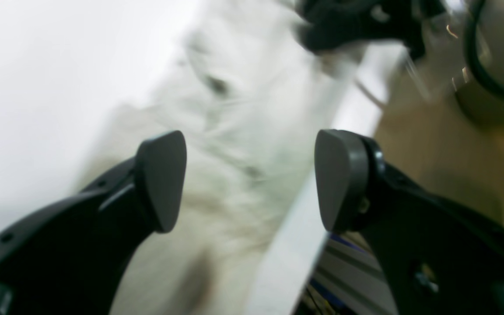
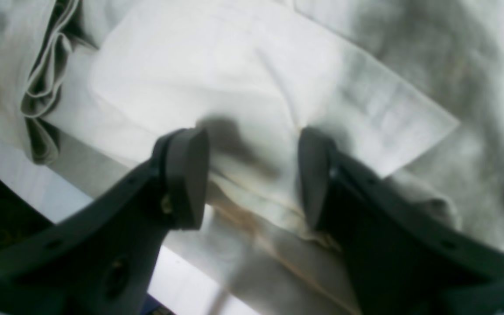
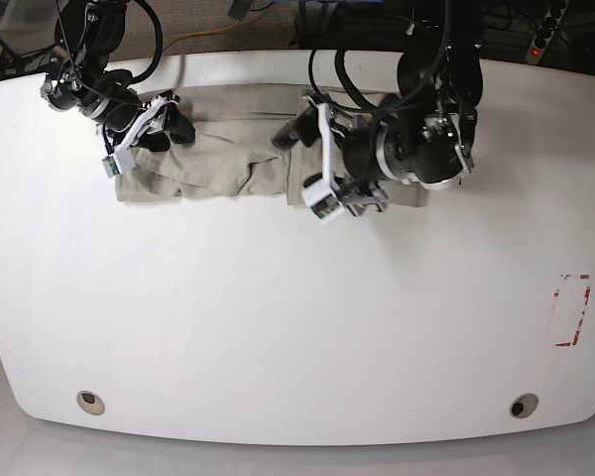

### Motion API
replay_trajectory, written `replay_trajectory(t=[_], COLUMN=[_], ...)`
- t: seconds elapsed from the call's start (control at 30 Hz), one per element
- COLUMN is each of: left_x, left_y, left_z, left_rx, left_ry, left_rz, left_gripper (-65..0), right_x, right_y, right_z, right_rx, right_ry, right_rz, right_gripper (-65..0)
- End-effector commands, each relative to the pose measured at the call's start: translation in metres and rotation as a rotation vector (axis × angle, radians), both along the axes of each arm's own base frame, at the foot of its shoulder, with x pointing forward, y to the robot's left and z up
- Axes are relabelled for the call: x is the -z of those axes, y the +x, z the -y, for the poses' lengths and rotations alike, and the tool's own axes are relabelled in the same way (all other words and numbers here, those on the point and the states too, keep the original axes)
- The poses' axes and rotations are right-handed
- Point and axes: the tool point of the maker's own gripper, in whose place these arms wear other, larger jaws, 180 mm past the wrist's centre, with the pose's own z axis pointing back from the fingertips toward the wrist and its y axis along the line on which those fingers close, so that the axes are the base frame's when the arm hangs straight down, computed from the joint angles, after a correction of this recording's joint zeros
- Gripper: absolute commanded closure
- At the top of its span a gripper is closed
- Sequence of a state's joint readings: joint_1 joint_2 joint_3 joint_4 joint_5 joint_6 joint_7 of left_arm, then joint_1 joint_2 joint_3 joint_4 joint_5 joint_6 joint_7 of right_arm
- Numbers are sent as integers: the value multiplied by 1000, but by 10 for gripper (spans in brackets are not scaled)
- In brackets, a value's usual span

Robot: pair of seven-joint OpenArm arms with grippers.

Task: Fold the T-shirt properly
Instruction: 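Move the left gripper along the strip toward the right gripper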

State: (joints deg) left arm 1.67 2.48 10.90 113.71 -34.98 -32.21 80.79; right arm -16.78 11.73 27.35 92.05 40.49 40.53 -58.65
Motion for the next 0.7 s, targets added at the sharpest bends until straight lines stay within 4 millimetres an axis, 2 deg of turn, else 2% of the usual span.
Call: replay_trajectory(t=[0.0,0.1,0.13,0.23,0.37,0.5,0.57,0.67], left_x=[-9,-7,-4,4,20,40,47,60], left_y=[22,34,37,39,32,23,21,12], left_z=[-26,-57,-74,-99,-121,-140,-143,-149], left_rx=[-98,-188,-216,-252,-279,-291,-302,-308], left_ry=[1,27,57,99,146,228,232,227], left_rz=[46,49,50,47,2,-36,-46,-71], left_gripper=[-426,-425,-407,-329,-218,-122,-118,-118], right_x=[6,-9,-17,-31,-58,-75,-81,-76], right_y=[-8,0,4,9,20,29,34,33], right_z=[5,2,-1,-6,14,42,56,90], right_rx=[-18,-24,-29,-38,25,92,135,215], right_ry=[-42,-25,-10,28,40,31,23,14], right_rz=[-47,5,29,65,136,170,193,169], right_gripper=[-327,-331,-331,-333,-354,-495,-547,-550])
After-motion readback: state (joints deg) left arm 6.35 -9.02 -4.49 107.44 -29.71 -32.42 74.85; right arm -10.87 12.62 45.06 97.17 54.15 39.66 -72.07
